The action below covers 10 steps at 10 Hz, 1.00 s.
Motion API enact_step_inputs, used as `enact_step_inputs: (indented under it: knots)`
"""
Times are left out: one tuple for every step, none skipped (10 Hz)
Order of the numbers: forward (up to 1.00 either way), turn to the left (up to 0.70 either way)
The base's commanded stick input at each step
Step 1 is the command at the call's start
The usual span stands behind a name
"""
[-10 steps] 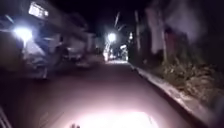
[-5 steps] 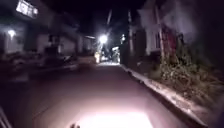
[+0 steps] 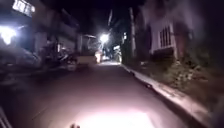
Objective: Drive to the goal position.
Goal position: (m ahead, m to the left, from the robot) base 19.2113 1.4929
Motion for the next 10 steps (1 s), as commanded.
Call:
enact_step_inputs:
  knots:
    - [1.00,0.00]
    - [1.00,0.00]
    - [1.00,0.00]
    - [1.00,0.00]
    - [1.00,0.00]
    - [1.00,0.00]
    - [1.00,0.00]
    - [1.00,0.00]
    - [1.00,-0.14]
    - [1.00,-0.27]
